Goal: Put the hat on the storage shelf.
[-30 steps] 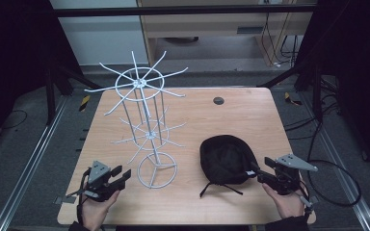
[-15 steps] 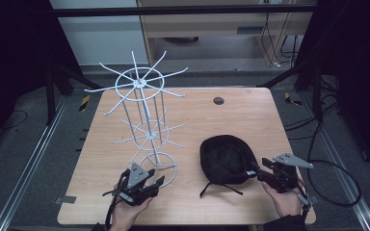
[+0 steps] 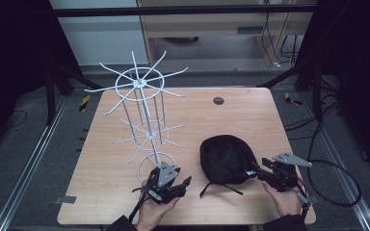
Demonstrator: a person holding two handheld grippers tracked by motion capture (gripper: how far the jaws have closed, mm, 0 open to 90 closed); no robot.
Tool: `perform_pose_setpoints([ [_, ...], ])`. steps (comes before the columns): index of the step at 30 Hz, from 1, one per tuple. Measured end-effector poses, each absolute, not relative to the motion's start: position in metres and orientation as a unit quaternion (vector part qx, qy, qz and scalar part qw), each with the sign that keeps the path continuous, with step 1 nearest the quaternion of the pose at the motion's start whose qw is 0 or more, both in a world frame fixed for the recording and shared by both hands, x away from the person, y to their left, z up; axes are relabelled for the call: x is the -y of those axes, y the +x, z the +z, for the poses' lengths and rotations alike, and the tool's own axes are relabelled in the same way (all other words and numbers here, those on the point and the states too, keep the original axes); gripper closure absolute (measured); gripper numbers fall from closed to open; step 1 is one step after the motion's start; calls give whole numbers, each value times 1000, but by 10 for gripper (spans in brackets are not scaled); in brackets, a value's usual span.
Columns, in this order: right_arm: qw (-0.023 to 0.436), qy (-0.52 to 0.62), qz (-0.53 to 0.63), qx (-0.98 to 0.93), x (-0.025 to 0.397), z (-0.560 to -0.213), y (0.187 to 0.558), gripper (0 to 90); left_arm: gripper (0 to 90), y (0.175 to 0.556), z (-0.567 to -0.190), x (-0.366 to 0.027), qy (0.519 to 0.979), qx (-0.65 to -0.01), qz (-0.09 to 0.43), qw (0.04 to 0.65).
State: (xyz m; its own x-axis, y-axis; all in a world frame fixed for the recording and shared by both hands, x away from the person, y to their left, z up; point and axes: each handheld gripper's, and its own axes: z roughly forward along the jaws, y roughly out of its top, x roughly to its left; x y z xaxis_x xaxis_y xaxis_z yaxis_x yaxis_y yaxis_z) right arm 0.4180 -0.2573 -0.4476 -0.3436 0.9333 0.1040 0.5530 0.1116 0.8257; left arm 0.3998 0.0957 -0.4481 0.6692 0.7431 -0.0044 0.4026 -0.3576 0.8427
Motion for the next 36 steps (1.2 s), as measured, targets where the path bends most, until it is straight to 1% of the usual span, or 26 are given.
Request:
perform_pose_setpoints([
  [10,233,522,408,-711,257,-449,419,531,467,417,-452,-68,800,-368,192,433],
  [13,231,525,406,-711,259,-451,420,539,455,426,-453,-54,791,-379,187,443],
  [21,227,530,403,-711,260,-454,422,555,430,438,-447,-34,780,-388,192,452],
  [25,219,535,397,-713,260,-460,426,565,432,447,-451,-25,784,-394,197,437],
  [26,218,534,395,-715,261,-461,427,567,438,449,-452,-23,788,-394,201,428],
  [27,213,537,391,-717,260,-464,430,579,463,452,-456,-22,791,-399,199,419],
  [29,210,537,389,-718,260,-465,431,585,475,453,-458,-22,791,-401,199,416],
  [32,203,538,384,-723,259,-469,433,610,532,454,-464,-23,792,-406,196,412],
  [33,198,539,378,-726,258,-471,435,638,573,456,-466,-24,793,-408,195,408],
  [34,198,539,378,-726,258,-471,435,638,590,456,-466,-24,793,-408,195,408],
  [35,191,541,374,-729,256,-472,436,662,610,457,-469,-24,792,-414,192,407],
  [36,191,541,374,-729,256,-472,436,662,629,457,-469,-24,792,-414,192,407],
])
